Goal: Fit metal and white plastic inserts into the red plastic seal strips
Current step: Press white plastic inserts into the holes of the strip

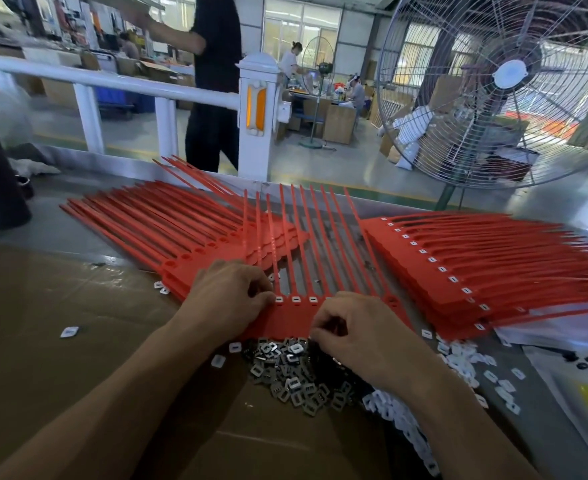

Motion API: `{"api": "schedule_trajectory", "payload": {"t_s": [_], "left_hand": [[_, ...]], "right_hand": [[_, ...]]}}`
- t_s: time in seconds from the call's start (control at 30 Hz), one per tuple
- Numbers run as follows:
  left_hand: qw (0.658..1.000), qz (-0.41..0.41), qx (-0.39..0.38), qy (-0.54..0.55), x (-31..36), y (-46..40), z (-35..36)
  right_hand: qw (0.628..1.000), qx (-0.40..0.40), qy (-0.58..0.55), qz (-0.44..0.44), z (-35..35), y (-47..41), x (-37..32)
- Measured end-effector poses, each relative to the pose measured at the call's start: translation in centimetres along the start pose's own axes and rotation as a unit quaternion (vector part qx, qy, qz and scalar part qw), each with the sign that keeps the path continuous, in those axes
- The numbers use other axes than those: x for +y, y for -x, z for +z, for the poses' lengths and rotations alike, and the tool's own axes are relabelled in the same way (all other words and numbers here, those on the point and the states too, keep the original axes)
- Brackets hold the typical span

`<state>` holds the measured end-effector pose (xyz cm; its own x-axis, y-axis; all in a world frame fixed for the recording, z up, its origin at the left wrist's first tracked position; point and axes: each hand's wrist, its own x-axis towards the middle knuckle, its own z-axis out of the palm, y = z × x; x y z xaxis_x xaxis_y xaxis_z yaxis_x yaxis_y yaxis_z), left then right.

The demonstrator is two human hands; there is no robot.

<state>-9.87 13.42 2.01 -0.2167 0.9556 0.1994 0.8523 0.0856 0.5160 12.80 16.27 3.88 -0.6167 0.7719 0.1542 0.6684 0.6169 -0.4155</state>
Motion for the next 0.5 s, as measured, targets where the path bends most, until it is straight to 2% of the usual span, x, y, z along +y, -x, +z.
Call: {"api": "schedule_trajectory", "payload": {"t_s": [0.1, 0.2, 0.27, 0.5], "left_hand": [[1.000, 0.005, -0.003, -0.005, -0.1, 0.0, -0.1], [1.000, 0.012, -0.004, -0.021, -0.1, 0.0, -0.1], [1.000, 0.014, -0.004, -0.028, -0.1, -0.1, -0.1], [1.000, 0.007, -0.009, -0.027, -0.1, -0.1, 0.0]], "right_hand": [[0.991, 0.080, -0.083, 0.072, -0.5, -0.2, 1.0], [0.956, 0.194, -0.132, 0.178, -1.5, -0.4, 3.3], [0.933, 0.239, -0.140, 0.231, -2.0, -0.4, 4.9], [0.909, 0.252, -0.150, 0.297, -1.3, -0.7, 7.1]]}}
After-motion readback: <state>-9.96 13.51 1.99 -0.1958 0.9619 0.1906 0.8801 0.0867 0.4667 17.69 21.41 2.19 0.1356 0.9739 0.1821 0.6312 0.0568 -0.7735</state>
